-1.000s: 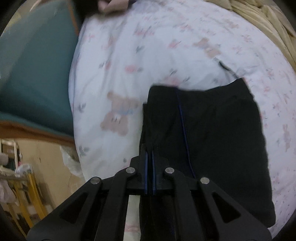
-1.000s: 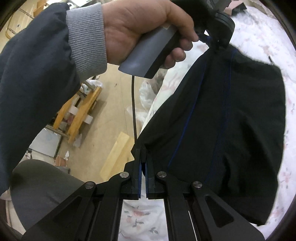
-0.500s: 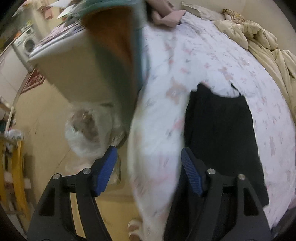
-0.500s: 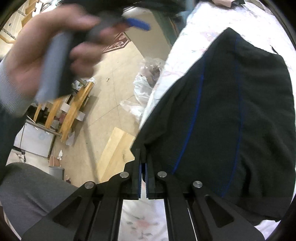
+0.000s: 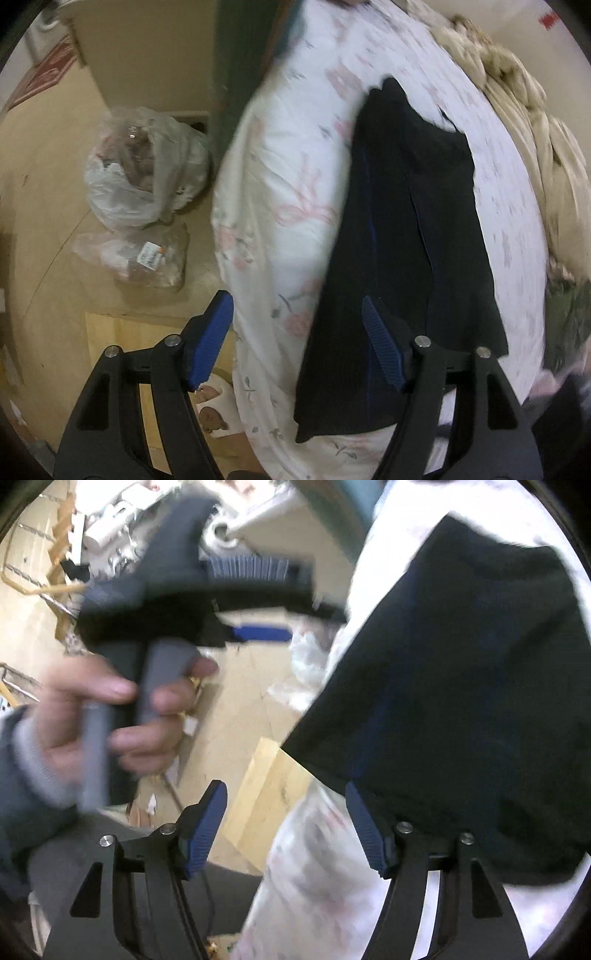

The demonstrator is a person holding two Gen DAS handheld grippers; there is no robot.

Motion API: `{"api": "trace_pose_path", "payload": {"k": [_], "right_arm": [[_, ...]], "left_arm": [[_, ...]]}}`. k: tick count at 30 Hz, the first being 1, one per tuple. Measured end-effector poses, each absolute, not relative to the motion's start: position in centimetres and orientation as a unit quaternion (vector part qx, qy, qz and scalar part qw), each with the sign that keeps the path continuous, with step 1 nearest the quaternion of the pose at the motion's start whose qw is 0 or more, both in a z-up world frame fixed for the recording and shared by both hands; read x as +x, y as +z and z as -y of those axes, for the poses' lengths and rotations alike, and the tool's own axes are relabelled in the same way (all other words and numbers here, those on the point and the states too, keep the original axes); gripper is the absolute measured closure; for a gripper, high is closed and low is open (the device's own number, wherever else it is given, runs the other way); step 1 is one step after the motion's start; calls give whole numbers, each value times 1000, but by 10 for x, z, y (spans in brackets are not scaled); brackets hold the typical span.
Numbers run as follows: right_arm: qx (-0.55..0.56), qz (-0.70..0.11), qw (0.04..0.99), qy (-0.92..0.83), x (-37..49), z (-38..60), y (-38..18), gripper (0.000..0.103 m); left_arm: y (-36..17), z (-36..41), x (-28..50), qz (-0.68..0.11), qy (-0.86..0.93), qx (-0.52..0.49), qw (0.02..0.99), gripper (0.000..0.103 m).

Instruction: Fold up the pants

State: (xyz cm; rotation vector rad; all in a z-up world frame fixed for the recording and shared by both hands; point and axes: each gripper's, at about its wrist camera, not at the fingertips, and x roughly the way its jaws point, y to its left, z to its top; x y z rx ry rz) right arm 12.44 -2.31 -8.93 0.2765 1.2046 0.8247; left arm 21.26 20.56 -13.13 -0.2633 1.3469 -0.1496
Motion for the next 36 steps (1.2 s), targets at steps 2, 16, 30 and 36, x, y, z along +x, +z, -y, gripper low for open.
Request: {"api": "trace_pose_path", "payload": {"k": [2, 16, 30, 36], "right_arm": [[152, -533, 760, 341, 126, 69, -76, 34], [343, -590, 701, 210, 161, 206, -176, 22], [326, -554, 722, 256, 156, 160, -160, 92], [325, -508, 748, 276, 146, 174, -95, 92]], "left_arm": [[-142, -195, 209, -636, -82, -106, 760, 34], [-166, -127, 185, -678, -160, 26, 717, 52], [-117, -134, 178, -654, -140, 15, 743, 100], [-69, -140, 153, -613, -158, -11, 774, 102]]}}
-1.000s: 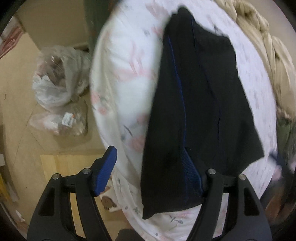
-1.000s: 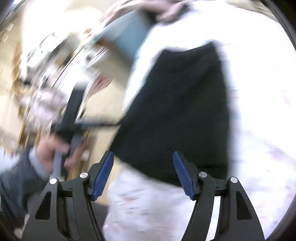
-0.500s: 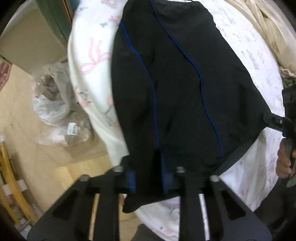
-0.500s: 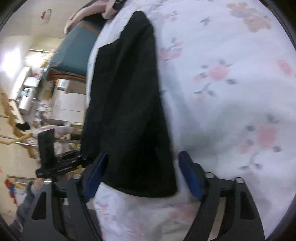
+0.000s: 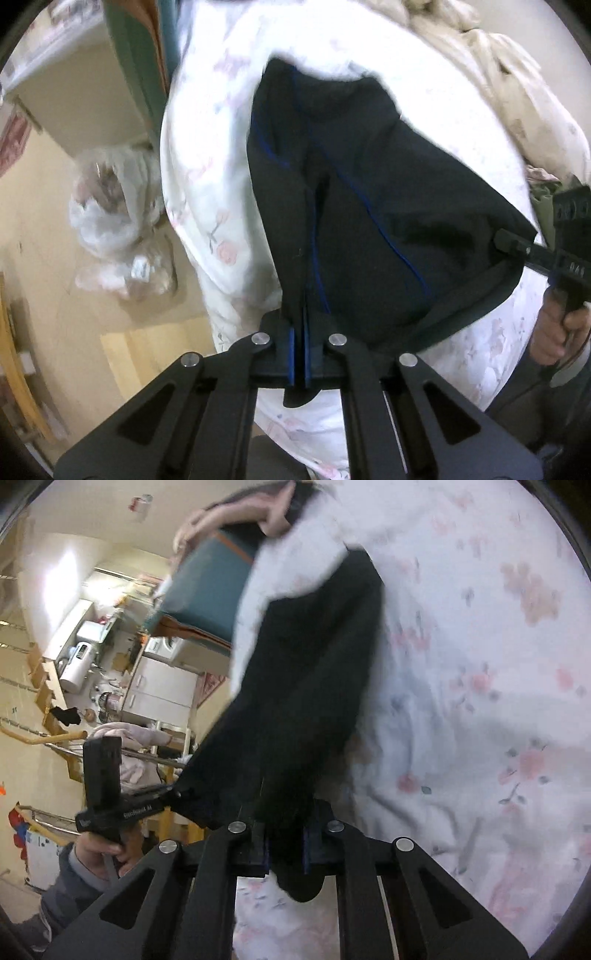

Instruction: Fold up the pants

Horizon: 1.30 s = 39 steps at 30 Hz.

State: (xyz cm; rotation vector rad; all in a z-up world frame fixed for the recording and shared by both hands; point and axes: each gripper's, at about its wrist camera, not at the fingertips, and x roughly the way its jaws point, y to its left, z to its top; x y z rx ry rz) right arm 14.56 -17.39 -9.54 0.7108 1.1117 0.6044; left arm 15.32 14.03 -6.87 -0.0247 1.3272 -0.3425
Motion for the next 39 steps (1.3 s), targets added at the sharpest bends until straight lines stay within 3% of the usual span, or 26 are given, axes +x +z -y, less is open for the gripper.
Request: {"api": "trace_pose_path", "payload": {"k": [6, 13, 22, 34, 39], "right_arm": [[325, -479, 761, 294, 109, 191, -43, 92], [374, -430, 770, 287, 56, 242, 35, 92], [347, -368, 813, 289, 23, 292, 142, 92], [330, -341, 835, 279, 98, 314, 176, 92], [329, -370, 830, 256, 102, 319, 139, 92]], "left_arm": [[-20, -138, 110, -577, -171, -90, 794, 102], [76, -115, 36, -469, -239, -179, 831, 102], [188, -81, 19, -346, -277, -178, 879, 102], [207, -41, 92, -300, -237, -143, 913, 102], [167, -47, 87, -329, -224, -146, 905, 102]]}}
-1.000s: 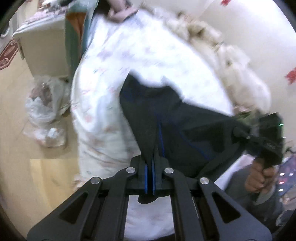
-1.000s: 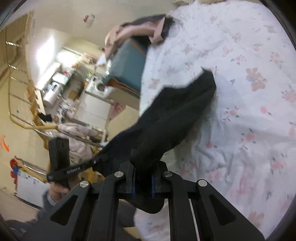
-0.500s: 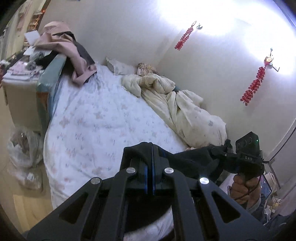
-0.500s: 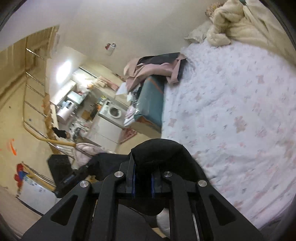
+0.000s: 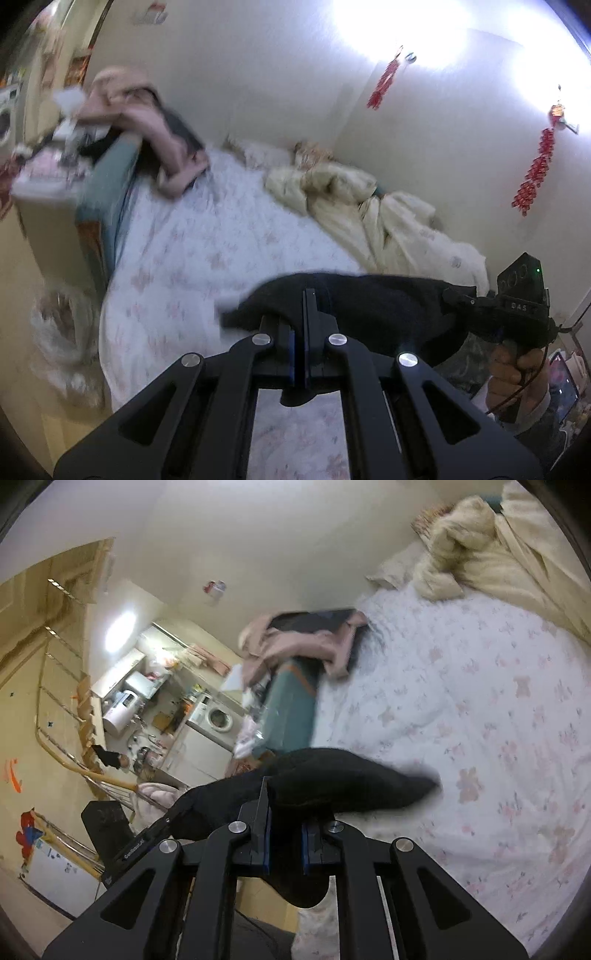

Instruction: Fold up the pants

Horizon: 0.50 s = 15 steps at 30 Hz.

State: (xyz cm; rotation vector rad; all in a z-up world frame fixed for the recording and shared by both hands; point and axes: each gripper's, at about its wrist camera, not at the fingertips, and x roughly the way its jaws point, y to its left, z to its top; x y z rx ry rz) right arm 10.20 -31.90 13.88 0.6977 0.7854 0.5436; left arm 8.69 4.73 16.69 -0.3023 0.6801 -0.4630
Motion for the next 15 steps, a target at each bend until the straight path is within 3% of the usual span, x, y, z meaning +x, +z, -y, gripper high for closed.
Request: {"api": "trace_pose_path", "payload": {"k": [3, 8, 11, 15], "right_arm": [[317, -429, 814, 231, 102, 315, 79, 92], [298, -574, 750, 138, 84, 310, -71, 92], [281, -661, 692, 72, 64, 307, -141, 84], [233, -692, 682, 32, 31, 305, -154, 78]], "left_arm": [[104, -41, 83, -384, -206, -134, 890, 102], [-32, -20, 76, -532, -156, -120, 823, 102], [-92, -6, 65, -596, -127, -34, 792, 98], [-134, -24, 53, -677, -73, 2, 733, 98]]}}
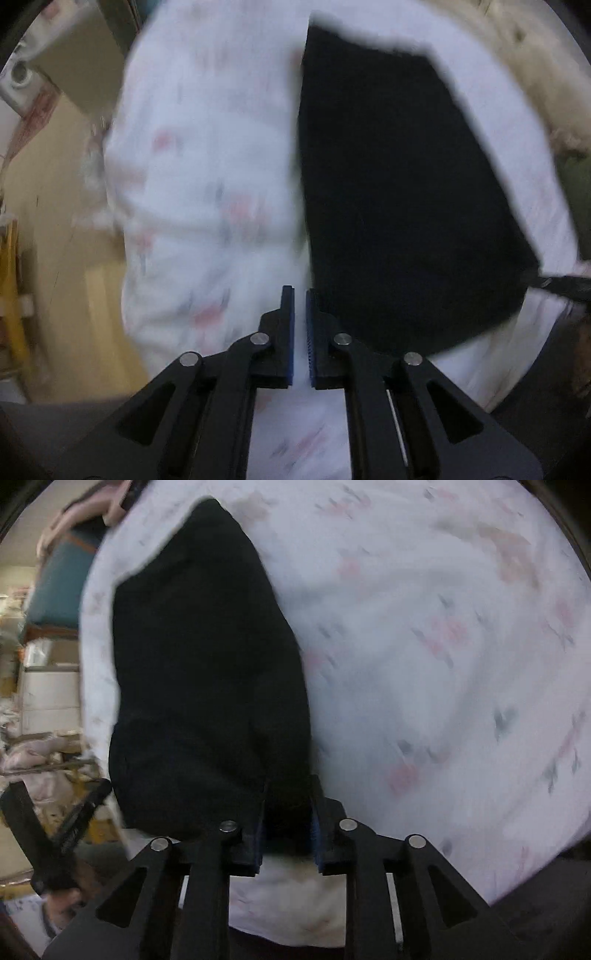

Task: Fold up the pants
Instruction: 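Lay the lengthwise-folded shorts flat on the sheet and open both grippers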

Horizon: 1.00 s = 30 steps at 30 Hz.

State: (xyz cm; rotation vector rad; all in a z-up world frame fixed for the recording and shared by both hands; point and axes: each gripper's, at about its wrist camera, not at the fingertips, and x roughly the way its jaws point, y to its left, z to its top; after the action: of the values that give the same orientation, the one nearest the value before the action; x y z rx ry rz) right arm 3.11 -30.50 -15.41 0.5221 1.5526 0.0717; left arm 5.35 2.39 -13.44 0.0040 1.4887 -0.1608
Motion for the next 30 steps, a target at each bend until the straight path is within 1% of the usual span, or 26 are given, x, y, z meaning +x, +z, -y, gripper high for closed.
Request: {"api": "trace_pose_path", "payload": {"k": [2, 5, 7, 10, 13, 16, 18, 22, 24, 27, 30], "right_arm": [[235, -682, 692, 22, 20, 316, -139, 78], [232, -642, 731, 0, 18, 333, -108, 78], [245, -608, 755, 14, 25, 339, -89, 77], [255, -600, 756, 61, 45, 327, -93, 78], [225, -632, 738, 78, 54, 302, -125, 78], [170, -687, 703, 72, 49, 283, -167, 79], [170, -705, 683, 82, 42, 283, -179, 80], [110, -749, 647, 87, 27, 274, -184, 80], [100, -751, 647, 87, 22, 274, -179, 80], [114, -718, 678, 106, 26, 276, -145, 78], [181, -688, 681, 172, 27, 275, -115, 77]], "left_arm": [[-132, -37, 47, -684, -62, -20, 727, 98], [-104, -43, 45, -635, -55, -31, 770, 96], [-90, -32, 47, -596, -71, -35, 799, 96], [-94, -4, 54, -588, -119, -44, 799, 95], [-119, 12, 65, -610, -109, -32, 784, 95], [-165, 14, 67, -677, -104, -3, 728, 94], [-168, 7, 63, -676, -102, -19, 729, 94], [-165, 9, 42, -680, -108, 33, 725, 93], [-158, 7, 35, -678, -102, 38, 727, 93], [-135, 0, 29, -647, -100, 12, 756, 93], [-107, -6, 20, -617, -124, -18, 777, 93]]}}
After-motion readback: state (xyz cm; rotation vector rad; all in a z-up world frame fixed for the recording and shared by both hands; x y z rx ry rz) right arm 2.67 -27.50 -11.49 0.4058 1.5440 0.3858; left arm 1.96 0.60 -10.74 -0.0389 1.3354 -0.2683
